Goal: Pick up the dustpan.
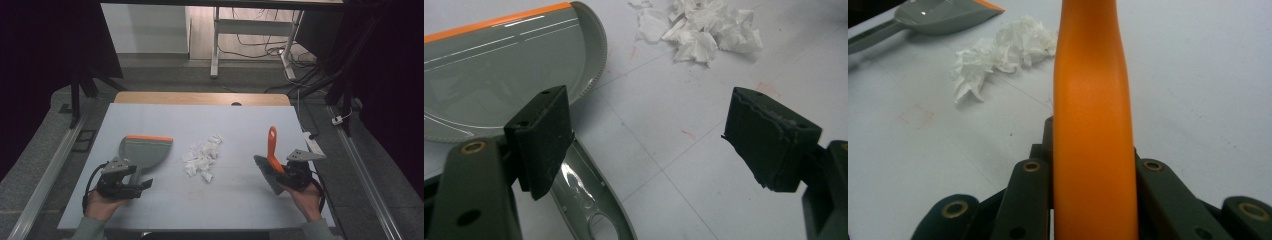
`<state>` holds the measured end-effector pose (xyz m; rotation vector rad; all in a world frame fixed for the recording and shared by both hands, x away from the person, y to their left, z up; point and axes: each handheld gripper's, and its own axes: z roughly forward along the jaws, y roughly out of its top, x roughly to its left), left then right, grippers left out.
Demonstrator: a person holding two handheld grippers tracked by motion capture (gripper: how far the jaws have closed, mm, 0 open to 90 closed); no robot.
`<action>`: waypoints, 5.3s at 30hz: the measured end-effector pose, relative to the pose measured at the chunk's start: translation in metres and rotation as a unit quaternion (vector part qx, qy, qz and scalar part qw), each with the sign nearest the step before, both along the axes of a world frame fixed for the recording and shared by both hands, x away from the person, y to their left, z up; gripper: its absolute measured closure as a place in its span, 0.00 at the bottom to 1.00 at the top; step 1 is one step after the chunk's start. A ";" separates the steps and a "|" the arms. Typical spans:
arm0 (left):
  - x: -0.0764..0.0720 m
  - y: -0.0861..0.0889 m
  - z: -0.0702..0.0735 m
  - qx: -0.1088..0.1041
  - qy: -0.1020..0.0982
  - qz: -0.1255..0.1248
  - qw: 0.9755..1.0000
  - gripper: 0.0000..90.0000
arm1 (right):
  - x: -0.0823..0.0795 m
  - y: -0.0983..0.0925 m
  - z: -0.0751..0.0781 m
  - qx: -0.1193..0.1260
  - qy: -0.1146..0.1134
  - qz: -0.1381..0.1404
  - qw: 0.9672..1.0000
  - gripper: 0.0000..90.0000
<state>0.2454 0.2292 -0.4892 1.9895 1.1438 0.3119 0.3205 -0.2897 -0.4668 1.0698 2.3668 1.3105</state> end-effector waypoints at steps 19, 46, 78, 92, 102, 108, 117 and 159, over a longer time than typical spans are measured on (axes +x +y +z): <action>0.004 -0.010 0.005 0.017 -0.001 -0.009 1.000 0.24 | -0.007 -0.002 0.001 0.001 -0.004 -0.010 1.000 0.85; 0.001 -0.013 0.026 0.036 -0.004 0.011 0.999 0.20 | -0.009 0.006 0.001 -0.014 -0.011 -0.007 1.000 0.85; 0.040 0.003 -0.001 0.086 0.136 0.139 0.977 0.15 | -0.012 0.007 -0.003 -0.023 -0.004 -0.012 1.000 0.85; 0.047 0.004 -0.021 0.088 0.177 0.149 0.969 0.14 | -0.012 0.009 -0.005 -0.030 -0.002 -0.011 0.999 0.85; 0.050 0.006 -0.029 0.062 0.173 0.154 0.971 0.30 | -0.012 0.009 -0.006 -0.036 -0.003 -0.012 0.999 0.85; 0.051 0.009 -0.031 0.046 0.173 0.153 0.972 0.42 | -0.012 0.007 -0.006 -0.035 -0.003 -0.015 0.999 0.85; 0.052 0.011 -0.035 0.025 0.174 0.150 0.973 0.47 | -0.012 0.008 -0.007 -0.037 -0.002 -0.015 0.999 0.85; 0.049 0.023 -0.032 -0.001 0.137 0.137 0.981 0.68 | -0.012 0.007 -0.007 -0.040 0.001 -0.017 0.999 0.85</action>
